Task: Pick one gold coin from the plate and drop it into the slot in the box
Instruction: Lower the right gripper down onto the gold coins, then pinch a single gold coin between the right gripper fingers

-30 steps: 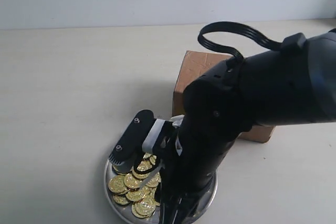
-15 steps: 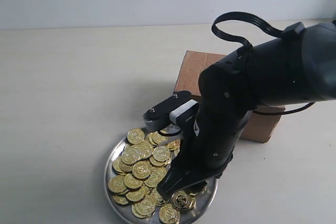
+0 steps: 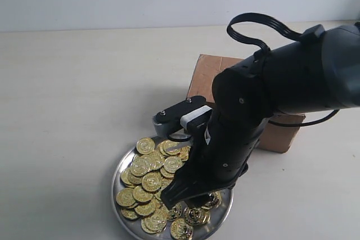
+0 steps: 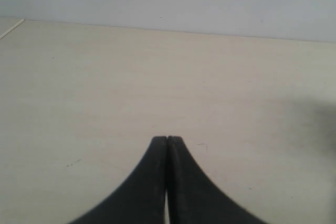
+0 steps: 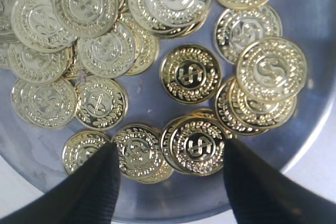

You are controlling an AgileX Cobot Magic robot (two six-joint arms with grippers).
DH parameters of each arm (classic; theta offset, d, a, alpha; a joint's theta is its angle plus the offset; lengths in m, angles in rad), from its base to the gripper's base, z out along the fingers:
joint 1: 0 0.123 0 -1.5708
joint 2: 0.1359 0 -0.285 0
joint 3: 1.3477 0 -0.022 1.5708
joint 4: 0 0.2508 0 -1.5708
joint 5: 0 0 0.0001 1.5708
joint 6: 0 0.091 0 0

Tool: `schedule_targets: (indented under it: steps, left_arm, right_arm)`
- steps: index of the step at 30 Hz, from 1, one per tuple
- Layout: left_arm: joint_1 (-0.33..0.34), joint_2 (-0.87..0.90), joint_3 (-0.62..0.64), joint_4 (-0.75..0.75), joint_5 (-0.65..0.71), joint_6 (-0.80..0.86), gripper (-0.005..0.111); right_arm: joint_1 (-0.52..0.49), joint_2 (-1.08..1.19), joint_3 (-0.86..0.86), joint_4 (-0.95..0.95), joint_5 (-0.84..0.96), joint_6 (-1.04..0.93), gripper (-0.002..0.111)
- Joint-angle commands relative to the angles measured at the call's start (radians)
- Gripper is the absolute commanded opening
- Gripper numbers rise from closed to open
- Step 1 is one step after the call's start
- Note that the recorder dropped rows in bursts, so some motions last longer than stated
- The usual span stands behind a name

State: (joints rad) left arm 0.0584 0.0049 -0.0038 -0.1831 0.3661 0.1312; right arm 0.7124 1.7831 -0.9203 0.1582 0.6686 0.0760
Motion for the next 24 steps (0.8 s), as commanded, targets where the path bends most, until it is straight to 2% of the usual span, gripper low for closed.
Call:
schedule_targets:
  steps: [1,24]
  left_arm:
    - [0.002,-0.005,0.004,-0.002,-0.010,-0.004,0.000]
    - [0.002,-0.005,0.004,-0.002,-0.010,-0.004,0.000]
  right_arm:
    - [-0.005,0.002,-0.006,-0.004,-0.010,0.022,0.057]
    - [-0.005,0.058,-0.006,-0.038,-0.038,0.066,0.057]
